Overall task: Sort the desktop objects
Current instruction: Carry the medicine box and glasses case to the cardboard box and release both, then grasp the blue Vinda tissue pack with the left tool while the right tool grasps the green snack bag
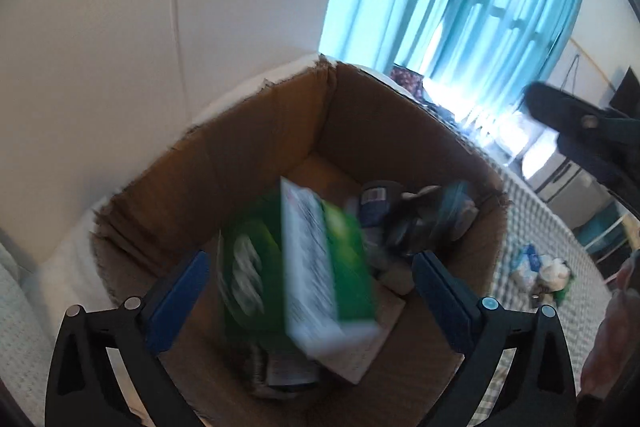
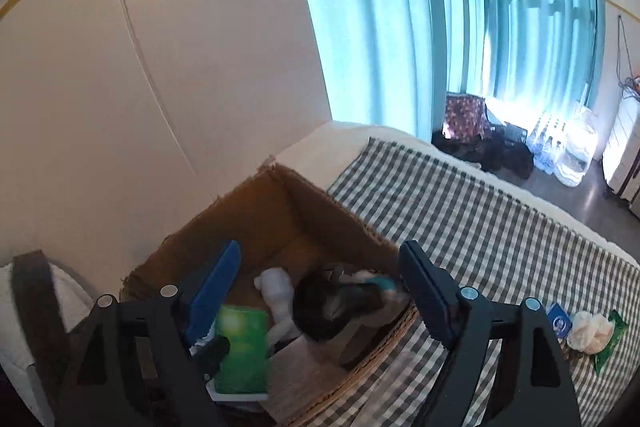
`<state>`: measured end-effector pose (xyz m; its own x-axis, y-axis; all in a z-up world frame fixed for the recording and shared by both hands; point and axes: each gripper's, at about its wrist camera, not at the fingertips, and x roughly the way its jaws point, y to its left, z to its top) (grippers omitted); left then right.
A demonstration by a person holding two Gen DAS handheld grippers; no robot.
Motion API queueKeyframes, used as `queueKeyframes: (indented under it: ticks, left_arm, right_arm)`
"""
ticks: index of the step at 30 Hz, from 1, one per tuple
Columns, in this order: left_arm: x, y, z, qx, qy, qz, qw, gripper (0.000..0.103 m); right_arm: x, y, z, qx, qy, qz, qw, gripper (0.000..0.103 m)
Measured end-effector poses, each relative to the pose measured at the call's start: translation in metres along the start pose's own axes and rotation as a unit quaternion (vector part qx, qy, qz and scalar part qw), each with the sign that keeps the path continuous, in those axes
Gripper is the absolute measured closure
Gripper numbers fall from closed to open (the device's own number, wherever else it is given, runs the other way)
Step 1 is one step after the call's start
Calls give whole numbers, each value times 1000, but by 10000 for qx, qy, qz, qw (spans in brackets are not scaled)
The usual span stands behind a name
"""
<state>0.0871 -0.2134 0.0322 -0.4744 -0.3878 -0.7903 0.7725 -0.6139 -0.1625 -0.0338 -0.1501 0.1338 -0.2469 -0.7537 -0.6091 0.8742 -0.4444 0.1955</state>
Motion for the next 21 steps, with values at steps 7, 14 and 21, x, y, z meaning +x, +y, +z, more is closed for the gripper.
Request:
queueKeyframes:
  ticks: [7,14,21]
  left_arm:
    - [-23,-13,-10,326,-322,-139,9989,0]
    - [-57,-97,-21,1133,-727,-905,9867,0]
    - [-40,-191,-69,1851,-692,-1203,9729,0]
  right_arm:
    - [-63,-53,-8,54,-238,-485,9985,19]
    - [-155,-150,-59,183,-374,-1712,9844,14]
    - [-167,-244,-114,972,-19,-1990,9752,14]
